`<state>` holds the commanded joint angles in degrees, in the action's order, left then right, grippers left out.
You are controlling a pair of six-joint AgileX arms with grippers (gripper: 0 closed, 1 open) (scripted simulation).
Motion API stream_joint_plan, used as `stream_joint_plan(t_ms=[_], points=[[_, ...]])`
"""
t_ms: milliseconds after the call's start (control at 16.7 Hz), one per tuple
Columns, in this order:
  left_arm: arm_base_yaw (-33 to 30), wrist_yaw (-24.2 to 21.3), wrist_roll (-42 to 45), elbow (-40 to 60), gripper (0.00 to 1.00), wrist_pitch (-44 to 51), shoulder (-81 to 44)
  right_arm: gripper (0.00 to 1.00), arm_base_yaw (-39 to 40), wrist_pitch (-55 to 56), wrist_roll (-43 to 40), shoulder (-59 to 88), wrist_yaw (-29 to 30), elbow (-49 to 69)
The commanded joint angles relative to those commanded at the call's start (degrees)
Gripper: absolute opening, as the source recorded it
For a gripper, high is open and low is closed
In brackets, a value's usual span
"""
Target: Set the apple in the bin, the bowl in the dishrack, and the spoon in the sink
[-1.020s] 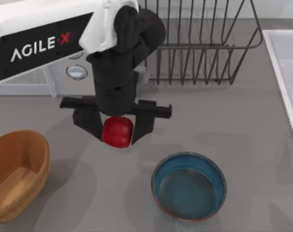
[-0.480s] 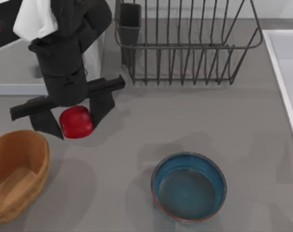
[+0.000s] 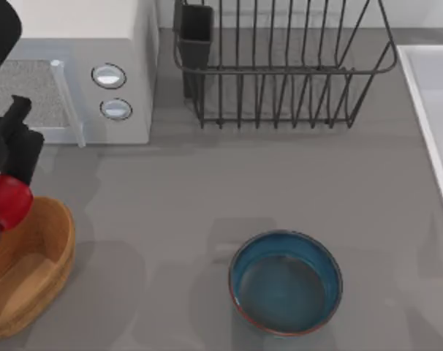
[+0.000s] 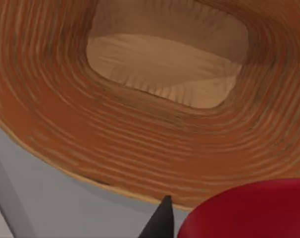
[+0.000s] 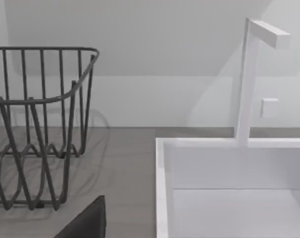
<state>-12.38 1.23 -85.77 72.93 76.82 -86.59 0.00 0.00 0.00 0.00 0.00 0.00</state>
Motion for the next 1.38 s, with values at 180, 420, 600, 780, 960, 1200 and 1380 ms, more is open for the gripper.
stream_joint_plan(t_ms=[180,420,600,780,960,1200,1380], points=[[3.93,0.35,-7.41,-3.50,0.00,-0.32,5.24,1.00,0.00,0.00,0.00,0.00,0.00,0.00],[5.10,0.43,-9.35,-4.55,0.00,-0.48,6.87,1.00,0.00,0.00,0.00,0.00,0.00,0.00],[4.82,0.37,-9.11,-4.54,0.00,-0.63,6.63,1.00,0.00,0.00,0.00,0.00,0.00,0.00],[5.02,0.40,-8.92,-8.33,0.00,-4.74,6.28,1.00,0.00,0.00,0.00,0.00,0.00,0.00],[5.37,0.45,-8.83,-14.74,0.00,-12.65,5.44,1.00,0.00,0.00,0.00,0.00,0.00,0.00],[5.58,0.41,-8.84,-18.75,0.00,-16.82,4.75,1.00,0.00,0.00,0.00,0.00,0.00,0.00],[5.58,0.41,-8.84,-18.75,0.00,-16.82,4.75,1.00,0.00,0.00,0.00,0.00,0.00,0.00]])
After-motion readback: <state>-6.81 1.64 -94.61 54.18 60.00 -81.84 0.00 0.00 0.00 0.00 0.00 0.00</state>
